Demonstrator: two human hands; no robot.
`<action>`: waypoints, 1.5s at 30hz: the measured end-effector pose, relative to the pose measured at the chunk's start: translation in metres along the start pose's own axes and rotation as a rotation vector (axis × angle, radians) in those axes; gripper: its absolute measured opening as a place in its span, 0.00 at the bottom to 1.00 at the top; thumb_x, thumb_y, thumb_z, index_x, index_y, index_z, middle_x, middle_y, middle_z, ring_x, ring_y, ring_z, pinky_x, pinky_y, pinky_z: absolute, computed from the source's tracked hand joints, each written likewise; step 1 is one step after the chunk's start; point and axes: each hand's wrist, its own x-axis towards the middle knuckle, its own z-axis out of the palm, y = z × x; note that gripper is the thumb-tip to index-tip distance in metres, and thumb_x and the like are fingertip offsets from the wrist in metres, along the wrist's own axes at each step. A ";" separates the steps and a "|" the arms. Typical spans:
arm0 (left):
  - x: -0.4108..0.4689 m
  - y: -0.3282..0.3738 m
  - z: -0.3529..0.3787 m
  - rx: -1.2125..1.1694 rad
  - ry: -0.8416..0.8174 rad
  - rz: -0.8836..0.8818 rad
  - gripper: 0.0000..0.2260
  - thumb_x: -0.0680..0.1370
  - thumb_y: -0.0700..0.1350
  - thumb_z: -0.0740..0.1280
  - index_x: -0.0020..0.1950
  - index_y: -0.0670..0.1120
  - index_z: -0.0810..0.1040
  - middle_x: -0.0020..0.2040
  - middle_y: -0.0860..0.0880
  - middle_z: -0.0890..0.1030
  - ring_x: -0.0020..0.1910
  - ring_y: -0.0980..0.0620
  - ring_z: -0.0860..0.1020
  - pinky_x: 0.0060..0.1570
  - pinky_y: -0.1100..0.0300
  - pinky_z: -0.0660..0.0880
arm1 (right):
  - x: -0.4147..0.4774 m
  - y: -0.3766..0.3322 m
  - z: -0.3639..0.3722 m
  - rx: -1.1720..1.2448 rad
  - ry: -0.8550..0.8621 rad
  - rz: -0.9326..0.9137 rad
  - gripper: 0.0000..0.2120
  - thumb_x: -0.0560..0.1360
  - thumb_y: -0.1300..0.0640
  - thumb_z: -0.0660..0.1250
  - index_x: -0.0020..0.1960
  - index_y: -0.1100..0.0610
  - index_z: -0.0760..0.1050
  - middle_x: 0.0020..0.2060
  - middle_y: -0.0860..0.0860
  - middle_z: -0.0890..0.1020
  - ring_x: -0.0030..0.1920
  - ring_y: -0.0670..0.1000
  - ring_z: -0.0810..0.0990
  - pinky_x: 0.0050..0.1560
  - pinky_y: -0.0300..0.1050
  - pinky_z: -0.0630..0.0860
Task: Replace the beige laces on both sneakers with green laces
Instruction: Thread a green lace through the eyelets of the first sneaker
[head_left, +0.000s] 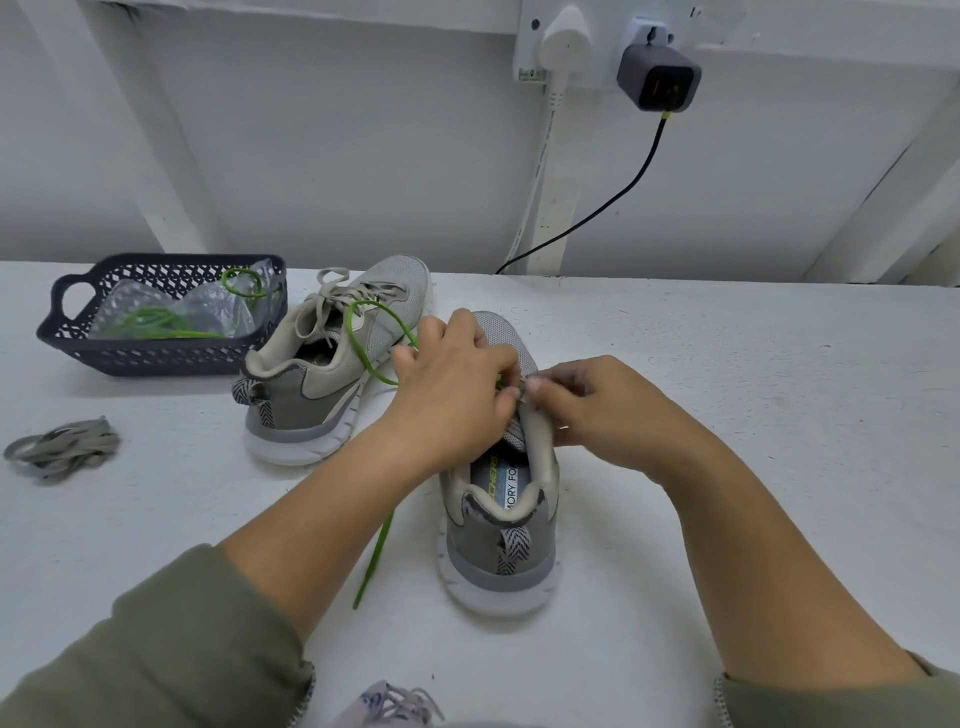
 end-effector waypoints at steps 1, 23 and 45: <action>0.000 -0.001 0.001 -0.023 0.028 -0.021 0.04 0.77 0.55 0.64 0.50 0.58 0.76 0.52 0.54 0.62 0.58 0.48 0.60 0.55 0.51 0.60 | 0.000 0.000 0.000 0.124 0.016 0.051 0.14 0.81 0.52 0.61 0.50 0.59 0.81 0.42 0.58 0.85 0.43 0.54 0.85 0.51 0.55 0.81; -0.017 -0.012 0.010 -0.330 0.310 -0.249 0.08 0.70 0.54 0.66 0.37 0.52 0.72 0.35 0.56 0.73 0.46 0.54 0.69 0.44 0.55 0.56 | 0.005 0.007 0.015 -0.647 0.165 0.252 0.06 0.77 0.63 0.62 0.44 0.60 0.77 0.40 0.55 0.77 0.36 0.52 0.72 0.37 0.43 0.69; -0.021 -0.011 0.013 -0.335 0.354 -0.300 0.10 0.68 0.57 0.62 0.36 0.51 0.71 0.33 0.54 0.75 0.42 0.55 0.72 0.43 0.54 0.56 | 0.003 -0.001 0.007 -0.718 0.201 0.160 0.06 0.77 0.62 0.64 0.54 0.59 0.75 0.52 0.55 0.73 0.44 0.53 0.76 0.39 0.43 0.72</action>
